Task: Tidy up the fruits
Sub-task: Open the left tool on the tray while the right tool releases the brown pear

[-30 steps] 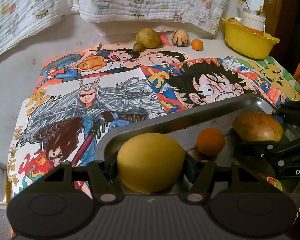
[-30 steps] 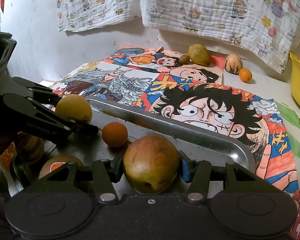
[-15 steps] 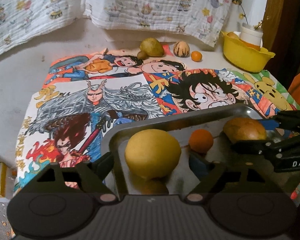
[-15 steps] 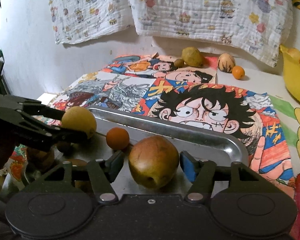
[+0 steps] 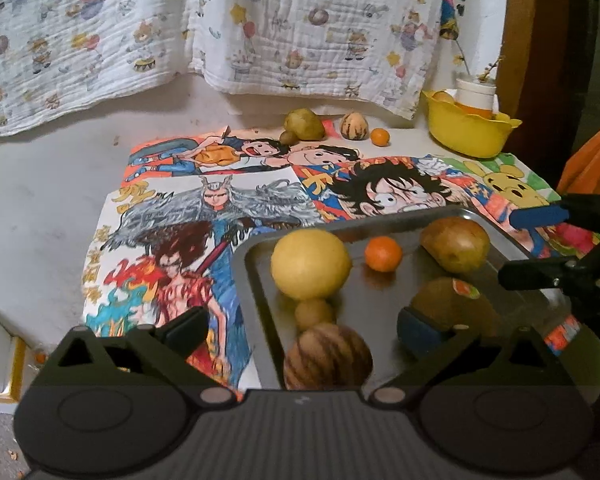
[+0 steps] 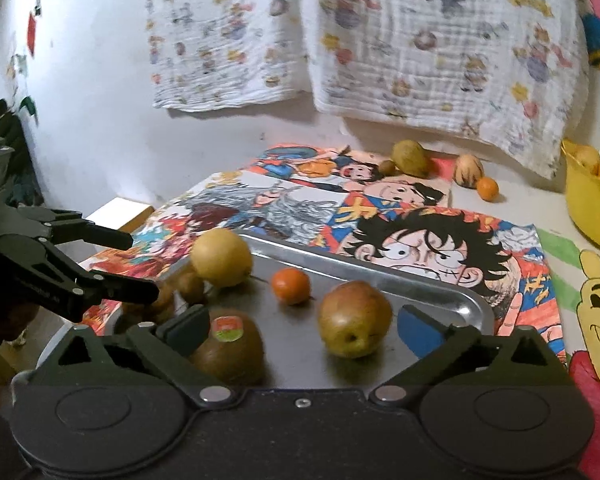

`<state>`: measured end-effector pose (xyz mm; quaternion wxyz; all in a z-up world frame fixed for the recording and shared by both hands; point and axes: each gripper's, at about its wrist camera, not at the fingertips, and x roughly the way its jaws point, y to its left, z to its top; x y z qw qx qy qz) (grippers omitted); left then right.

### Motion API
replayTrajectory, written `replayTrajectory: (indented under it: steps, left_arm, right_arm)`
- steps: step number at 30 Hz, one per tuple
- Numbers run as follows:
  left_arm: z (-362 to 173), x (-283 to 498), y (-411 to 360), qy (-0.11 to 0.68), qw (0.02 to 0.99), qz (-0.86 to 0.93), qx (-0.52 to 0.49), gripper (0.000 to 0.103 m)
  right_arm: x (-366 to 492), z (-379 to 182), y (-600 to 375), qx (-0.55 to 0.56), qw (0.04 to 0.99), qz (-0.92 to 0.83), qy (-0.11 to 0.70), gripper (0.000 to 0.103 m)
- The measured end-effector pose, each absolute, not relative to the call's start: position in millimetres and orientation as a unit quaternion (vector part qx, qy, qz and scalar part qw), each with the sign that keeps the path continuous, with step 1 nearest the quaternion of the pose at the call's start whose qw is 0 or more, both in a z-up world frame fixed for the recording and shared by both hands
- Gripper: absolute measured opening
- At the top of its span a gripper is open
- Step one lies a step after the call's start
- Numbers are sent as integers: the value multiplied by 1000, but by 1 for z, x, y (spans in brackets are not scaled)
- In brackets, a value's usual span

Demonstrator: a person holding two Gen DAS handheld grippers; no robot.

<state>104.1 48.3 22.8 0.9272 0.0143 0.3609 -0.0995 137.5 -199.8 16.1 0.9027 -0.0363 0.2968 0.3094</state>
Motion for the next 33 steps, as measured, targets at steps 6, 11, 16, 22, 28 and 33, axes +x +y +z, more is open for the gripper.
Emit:
replayTrajectory:
  steps: [6, 11, 16, 22, 28, 33]
  left_arm:
    - [18, 81, 52, 370, 922, -108, 26, 102]
    - [12, 69, 50, 385, 916, -108, 44, 102]
    - [11, 62, 47, 393, 911, -108, 59, 102]
    - [10, 62, 45, 408, 903, -100, 87, 102]
    - [12, 68, 48, 418, 897, -99, 99, 102]
    - [18, 76, 51, 423, 894, -95, 113, 102]
  right_arm:
    - [119, 17, -196, -58, 896, 321, 300, 102]
    - [105, 12, -195, -95, 889, 319, 316, 102]
    - [94, 9, -200, -134, 885, 303, 327, 102]
    - [97, 7, -213, -149, 887, 275, 341, 102]
    - [107, 11, -220, -151, 893, 259, 337, 102]
    - [119, 12, -223, -151, 895, 251, 336, 102]
